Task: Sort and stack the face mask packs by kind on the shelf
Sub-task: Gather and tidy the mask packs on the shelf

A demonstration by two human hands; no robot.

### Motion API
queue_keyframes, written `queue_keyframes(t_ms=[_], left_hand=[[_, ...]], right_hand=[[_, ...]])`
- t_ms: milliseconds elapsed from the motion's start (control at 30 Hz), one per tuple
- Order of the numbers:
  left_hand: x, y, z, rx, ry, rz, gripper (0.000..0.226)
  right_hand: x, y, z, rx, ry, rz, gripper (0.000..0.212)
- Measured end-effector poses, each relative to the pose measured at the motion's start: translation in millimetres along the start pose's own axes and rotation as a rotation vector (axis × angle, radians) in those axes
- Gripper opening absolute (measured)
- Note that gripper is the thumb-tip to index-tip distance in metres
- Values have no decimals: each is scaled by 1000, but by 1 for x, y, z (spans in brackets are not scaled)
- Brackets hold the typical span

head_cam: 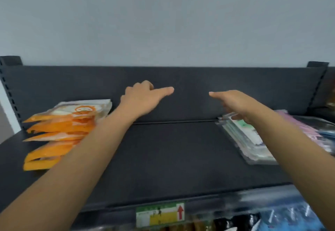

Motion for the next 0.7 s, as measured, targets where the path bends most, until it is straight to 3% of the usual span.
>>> queue_keyframes(t_ms=[67, 200, 367, 500, 600, 700], left_hand=[[27, 4, 57, -97, -157, 10, 79], [69, 10, 154, -242, -253, -13, 85], [110, 15, 232, -324, -293, -69, 97], [132, 10, 260, -401, -85, -122, 99], [137, 0, 268, -365, 176, -245, 75], [138, -12, 268, -391, 423, -395, 82]], right_hand=[[29, -5, -33, 54, 195, -38, 61], [85, -19, -84, 107, 603, 0, 58], [137, -40, -110, 18, 763, 42, 67], [145, -49, -109, -6, 751, -8, 51], [144, -58, -106, -60, 678, -26, 47], [142, -61, -104, -100, 663, -37, 46]])
Point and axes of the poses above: each hand's wrist, its own y-axis away from the middle knuckle, its own z-axis out of the palm, x = y × z, the point moved 1 cm from there along -y, towards the middle knuckle, and after that the axes turned 1 degree about -z, right-handed, at the moved point
